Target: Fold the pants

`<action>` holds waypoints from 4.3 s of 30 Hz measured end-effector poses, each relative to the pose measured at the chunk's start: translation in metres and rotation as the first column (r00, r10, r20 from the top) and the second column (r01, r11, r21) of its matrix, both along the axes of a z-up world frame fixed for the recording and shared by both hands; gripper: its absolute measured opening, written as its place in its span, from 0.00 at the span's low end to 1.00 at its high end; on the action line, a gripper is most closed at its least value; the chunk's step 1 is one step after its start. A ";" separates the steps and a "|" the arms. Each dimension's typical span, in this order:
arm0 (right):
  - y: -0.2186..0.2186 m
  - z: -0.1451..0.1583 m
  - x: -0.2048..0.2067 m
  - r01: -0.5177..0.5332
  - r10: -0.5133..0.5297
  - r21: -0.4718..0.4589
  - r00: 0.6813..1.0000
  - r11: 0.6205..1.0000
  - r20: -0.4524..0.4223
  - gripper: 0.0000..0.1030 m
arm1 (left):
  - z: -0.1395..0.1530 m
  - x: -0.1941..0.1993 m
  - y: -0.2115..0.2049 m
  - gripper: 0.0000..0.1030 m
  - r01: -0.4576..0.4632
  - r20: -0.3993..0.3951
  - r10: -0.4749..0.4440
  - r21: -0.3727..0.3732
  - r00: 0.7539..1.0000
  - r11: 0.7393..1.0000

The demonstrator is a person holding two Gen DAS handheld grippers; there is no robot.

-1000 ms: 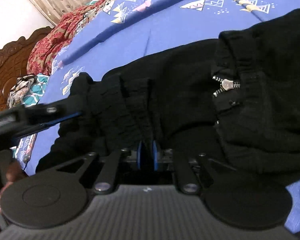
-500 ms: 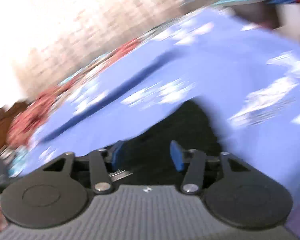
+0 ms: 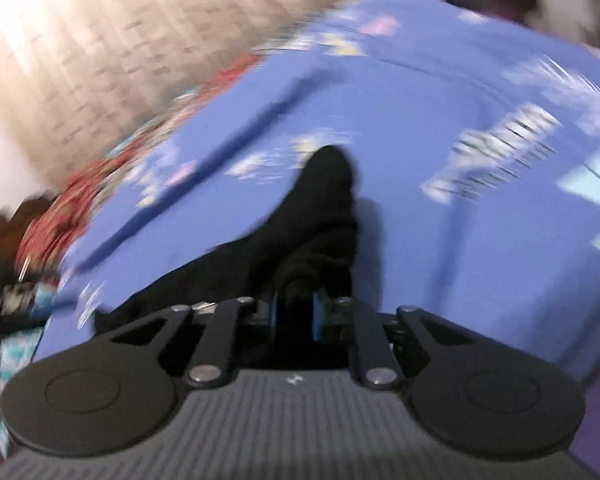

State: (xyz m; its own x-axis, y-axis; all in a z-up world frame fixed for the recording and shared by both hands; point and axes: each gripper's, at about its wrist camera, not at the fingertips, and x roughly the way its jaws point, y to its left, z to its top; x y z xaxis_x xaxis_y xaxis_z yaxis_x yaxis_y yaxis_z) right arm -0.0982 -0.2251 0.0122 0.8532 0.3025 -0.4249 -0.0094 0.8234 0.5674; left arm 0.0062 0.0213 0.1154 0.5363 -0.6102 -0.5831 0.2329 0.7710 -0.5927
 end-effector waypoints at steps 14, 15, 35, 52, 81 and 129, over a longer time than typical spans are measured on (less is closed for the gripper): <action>0.069 0.018 -0.008 -0.197 0.222 -0.232 0.971 0.952 0.084 0.17 | -0.031 0.045 -0.104 0.89 0.179 -0.208 -0.132 0.228 0.969 0.957; 0.066 0.018 -0.008 -0.189 0.212 -0.225 0.974 0.956 0.083 0.17 | -0.037 0.047 -0.094 0.89 0.153 -0.235 -0.109 0.178 0.966 0.972; 0.090 0.033 -0.023 -0.296 0.346 -0.273 0.925 0.915 0.158 0.10 | -0.026 0.061 -0.032 0.09 -0.008 -0.217 -0.011 -0.088 0.976 0.996; 0.241 0.040 0.031 -0.708 0.752 -0.295 0.657 0.642 0.061 0.10 | -0.050 0.026 0.145 0.09 -0.271 -0.212 0.249 -0.083 0.945 0.959; 0.122 -0.007 0.037 -0.524 0.515 0.012 0.832 0.852 -0.206 0.21 | -0.085 -0.061 0.105 0.54 -0.179 -0.068 0.214 0.335 0.974 0.925; 0.104 -0.022 0.343 -0.321 0.319 -0.047 0.946 0.946 -0.053 0.50 | -0.116 0.248 0.092 0.55 -0.250 0.084 0.237 0.250 0.968 0.935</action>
State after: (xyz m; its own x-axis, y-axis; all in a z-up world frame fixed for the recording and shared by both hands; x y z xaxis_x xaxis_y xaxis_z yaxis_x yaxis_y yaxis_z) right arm 0.2447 -0.1215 -0.0094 0.6951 0.5321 -0.4834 -0.2532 0.8105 0.5281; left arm 0.2543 0.1132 -0.0003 0.6831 -0.2908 -0.6699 0.0438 0.9320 -0.3599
